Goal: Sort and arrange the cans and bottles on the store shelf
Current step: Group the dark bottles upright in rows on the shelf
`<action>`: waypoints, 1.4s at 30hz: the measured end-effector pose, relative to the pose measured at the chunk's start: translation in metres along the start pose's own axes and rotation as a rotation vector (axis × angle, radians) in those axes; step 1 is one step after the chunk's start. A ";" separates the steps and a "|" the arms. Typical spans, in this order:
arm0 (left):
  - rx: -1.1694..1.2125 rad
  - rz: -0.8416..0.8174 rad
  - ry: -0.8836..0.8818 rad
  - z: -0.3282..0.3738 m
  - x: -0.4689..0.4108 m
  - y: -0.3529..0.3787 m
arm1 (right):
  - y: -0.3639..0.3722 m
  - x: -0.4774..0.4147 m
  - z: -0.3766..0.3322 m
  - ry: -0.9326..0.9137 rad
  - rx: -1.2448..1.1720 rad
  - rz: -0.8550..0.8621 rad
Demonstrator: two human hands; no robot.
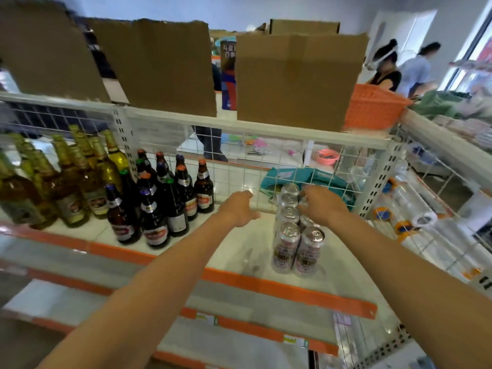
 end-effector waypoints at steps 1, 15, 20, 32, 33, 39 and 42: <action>-0.012 0.043 -0.020 -0.011 0.001 -0.021 | -0.010 -0.004 -0.007 -0.040 -0.017 0.011; -0.203 0.262 -0.121 -0.125 -0.017 -0.177 | -0.011 -0.065 -0.117 -0.221 0.048 -0.082; -0.163 0.213 -0.030 -0.143 -0.076 -0.180 | 0.010 -0.118 -0.163 -0.171 0.020 -0.115; -0.089 -0.042 0.027 -0.182 -0.194 -0.128 | 0.104 -0.185 -0.178 0.030 -0.005 -0.314; -0.107 -0.045 0.049 -0.181 -0.200 -0.125 | 0.110 -0.187 -0.174 0.038 -0.009 -0.330; -0.099 -0.009 0.097 -0.180 -0.219 -0.117 | 0.125 -0.196 -0.153 0.077 -0.042 -0.356; -0.033 -0.026 0.110 -0.178 -0.222 -0.114 | 0.132 -0.201 -0.153 0.091 -0.095 -0.340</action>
Point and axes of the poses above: each hand's wrist, its own x-axis away from the middle knuckle, its own y-axis out of the palm, z = x × y, the point moved 9 cm from there along -x, towards the middle knuckle, and after that the axes turned 2 degrees about -x, right-handed, at the moved point
